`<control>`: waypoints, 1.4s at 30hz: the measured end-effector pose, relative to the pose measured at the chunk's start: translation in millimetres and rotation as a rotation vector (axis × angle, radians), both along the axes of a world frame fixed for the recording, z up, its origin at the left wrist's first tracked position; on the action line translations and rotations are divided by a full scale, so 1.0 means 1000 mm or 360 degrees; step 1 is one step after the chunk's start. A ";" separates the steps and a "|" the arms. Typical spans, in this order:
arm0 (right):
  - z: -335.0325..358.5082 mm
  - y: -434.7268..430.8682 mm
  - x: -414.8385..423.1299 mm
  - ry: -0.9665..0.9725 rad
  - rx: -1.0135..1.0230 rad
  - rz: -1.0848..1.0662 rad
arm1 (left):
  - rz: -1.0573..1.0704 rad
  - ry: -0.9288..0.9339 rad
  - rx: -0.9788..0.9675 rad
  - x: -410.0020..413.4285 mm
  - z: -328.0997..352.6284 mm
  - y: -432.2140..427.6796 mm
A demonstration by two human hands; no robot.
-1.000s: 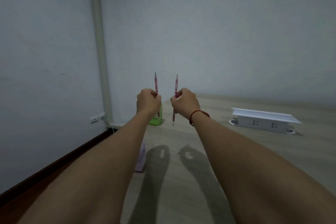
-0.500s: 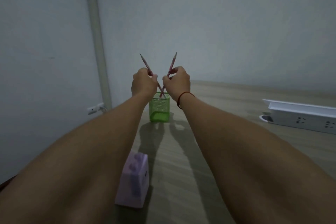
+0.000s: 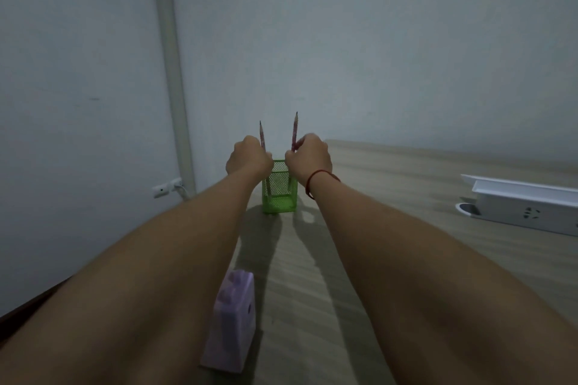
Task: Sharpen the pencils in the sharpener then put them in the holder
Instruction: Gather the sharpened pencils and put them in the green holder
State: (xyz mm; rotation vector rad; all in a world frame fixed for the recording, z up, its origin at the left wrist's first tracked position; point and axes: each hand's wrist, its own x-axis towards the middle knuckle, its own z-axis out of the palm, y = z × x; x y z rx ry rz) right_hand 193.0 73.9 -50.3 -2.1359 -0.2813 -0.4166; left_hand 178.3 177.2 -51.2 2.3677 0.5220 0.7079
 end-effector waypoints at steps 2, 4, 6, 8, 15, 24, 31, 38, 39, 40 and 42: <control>0.001 -0.003 0.001 0.0098 -0.0090 0.0033 | -0.0002 0.0010 -0.0034 -0.004 0.002 -0.001; 0.005 -0.008 -0.001 0.0151 -0.0136 0.0057 | -0.0012 0.0024 -0.0075 -0.012 0.008 -0.004; 0.015 -0.016 -0.012 0.0156 -0.0150 0.0061 | -0.0019 0.0046 -0.0092 -0.027 0.017 -0.012; 0.025 -0.029 -0.030 0.0177 -0.0197 0.0086 | -0.0005 0.0062 -0.0085 -0.047 0.025 -0.024; 0.074 -0.118 -0.131 0.0121 -0.0462 0.0055 | -0.0074 0.0057 0.0087 -0.142 0.048 -0.104; 0.055 -0.275 -0.250 0.0091 -0.0498 -0.0281 | -0.0370 0.0206 0.0069 -0.243 0.021 -0.233; -0.015 -0.346 -0.304 0.0550 -0.0908 -0.0379 | -0.0557 0.0693 0.0360 -0.278 -0.045 -0.296; -0.056 -0.346 -0.319 0.0420 -0.1248 -0.0482 | -0.0501 0.0632 0.0475 -0.283 -0.064 -0.303; -0.056 -0.344 -0.319 0.0392 -0.1284 -0.0480 | -0.0521 0.0639 0.0479 -0.284 -0.065 -0.302; -0.055 -0.341 -0.321 0.0405 -0.1304 -0.0476 | -0.0537 0.0654 0.0484 -0.285 -0.065 -0.301; -0.053 -0.335 -0.323 0.0424 -0.1290 -0.0464 | -0.0554 0.0664 0.0489 -0.287 -0.066 -0.299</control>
